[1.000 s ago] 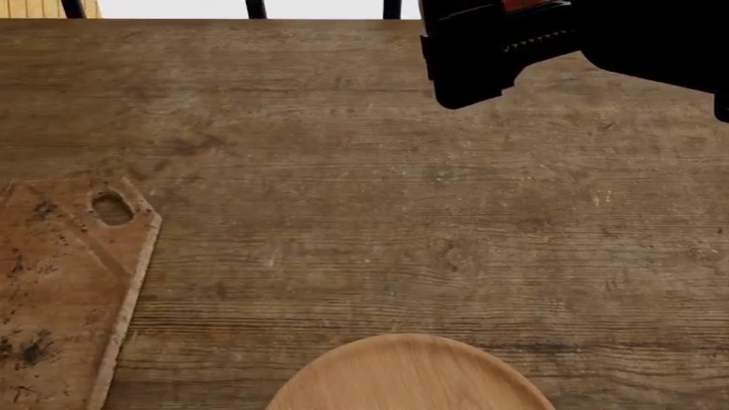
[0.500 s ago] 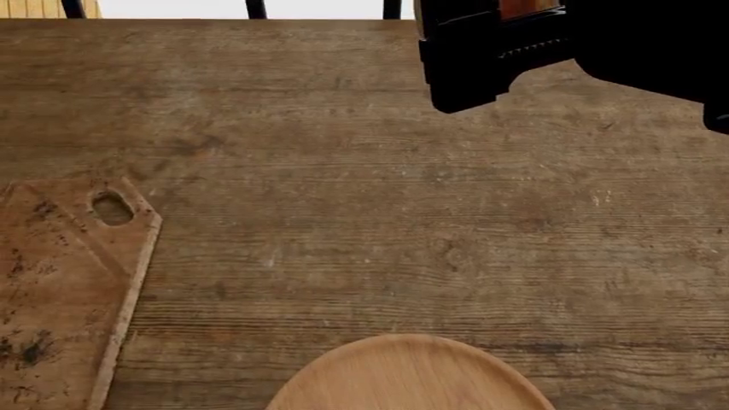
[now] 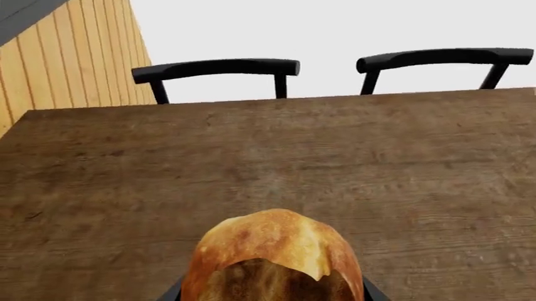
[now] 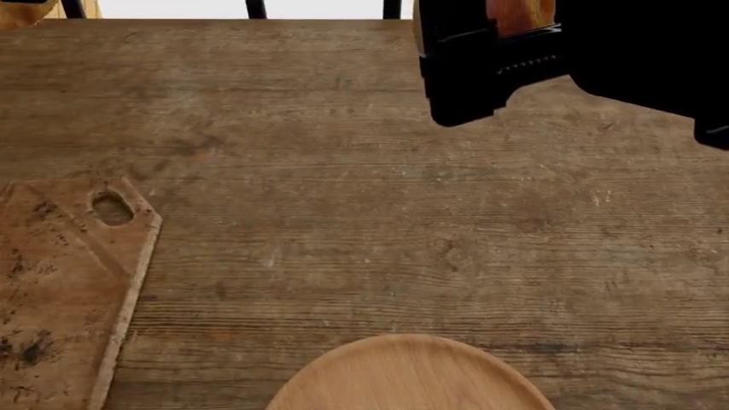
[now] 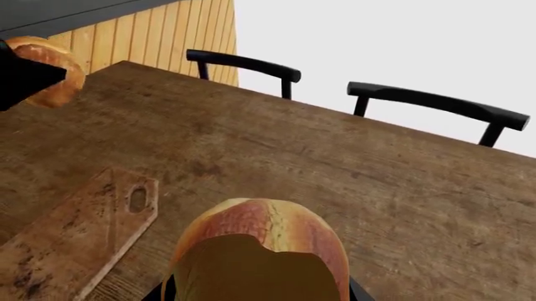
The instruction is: Place all breads on the cutting board.
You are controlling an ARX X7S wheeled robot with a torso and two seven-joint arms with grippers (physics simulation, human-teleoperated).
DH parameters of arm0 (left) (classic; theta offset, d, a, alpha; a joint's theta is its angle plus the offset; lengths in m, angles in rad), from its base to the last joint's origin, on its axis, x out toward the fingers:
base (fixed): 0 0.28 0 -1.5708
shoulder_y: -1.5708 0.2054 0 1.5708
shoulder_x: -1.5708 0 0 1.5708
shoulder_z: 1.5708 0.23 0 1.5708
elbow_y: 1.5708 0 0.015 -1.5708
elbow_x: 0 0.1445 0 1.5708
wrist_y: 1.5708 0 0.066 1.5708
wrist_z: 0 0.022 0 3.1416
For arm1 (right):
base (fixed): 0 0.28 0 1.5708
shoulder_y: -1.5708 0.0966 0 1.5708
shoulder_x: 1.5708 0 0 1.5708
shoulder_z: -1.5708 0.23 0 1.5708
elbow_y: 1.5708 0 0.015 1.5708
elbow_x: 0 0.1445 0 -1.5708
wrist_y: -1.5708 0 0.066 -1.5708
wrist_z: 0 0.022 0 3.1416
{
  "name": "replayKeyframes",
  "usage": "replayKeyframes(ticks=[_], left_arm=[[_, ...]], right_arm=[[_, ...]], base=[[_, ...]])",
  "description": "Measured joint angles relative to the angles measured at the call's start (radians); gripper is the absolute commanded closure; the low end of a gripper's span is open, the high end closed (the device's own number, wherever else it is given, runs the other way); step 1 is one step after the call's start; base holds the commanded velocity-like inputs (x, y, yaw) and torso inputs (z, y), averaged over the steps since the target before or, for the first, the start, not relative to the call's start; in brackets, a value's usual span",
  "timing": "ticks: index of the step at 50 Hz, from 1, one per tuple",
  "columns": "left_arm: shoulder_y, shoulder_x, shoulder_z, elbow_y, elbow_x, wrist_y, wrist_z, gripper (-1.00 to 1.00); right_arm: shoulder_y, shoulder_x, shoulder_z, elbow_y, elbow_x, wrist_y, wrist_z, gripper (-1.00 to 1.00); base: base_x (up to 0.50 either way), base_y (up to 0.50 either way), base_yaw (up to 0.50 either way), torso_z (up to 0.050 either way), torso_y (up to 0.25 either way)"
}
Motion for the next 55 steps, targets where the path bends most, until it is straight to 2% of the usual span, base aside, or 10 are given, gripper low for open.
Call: replayKeyframes(ticks=[10, 20, 36, 55], left_arm=[[0.045, 0.063, -0.226, -0.023, 0.379, -0.065, 0.152, 1.0], [0.065, 0.087, -0.334, -0.033, 0.575, -0.093, 0.22, 1.0], [0.099, 0.091, -0.397, -0.036, 0.677, -0.113, 0.23, 1.0], [0.155, 0.097, -0.376, -0.036, 0.706, -0.114, 0.249, 1.0]], right_arm=[[-0.013, 0.007, 0.002, -0.008, 0.0, -0.003, -0.004, 1.0], [-0.017, 0.004, 0.001, -0.007, -0.001, -0.001, -0.006, 1.0], [-0.023, 0.001, 0.003, -0.005, -0.007, 0.001, -0.014, 1.0], [-0.048, 0.014, 0.006, -0.016, -0.012, -0.012, -0.017, 1.0]], base=[[0.0, 0.01, 0.0, 0.0, 0.0], [0.0, 0.01, 0.0, 0.0, 0.001], [0.0, 0.02, 0.0, 0.0, 0.0], [0.0, 0.02, 0.0, 0.0, 0.0]])
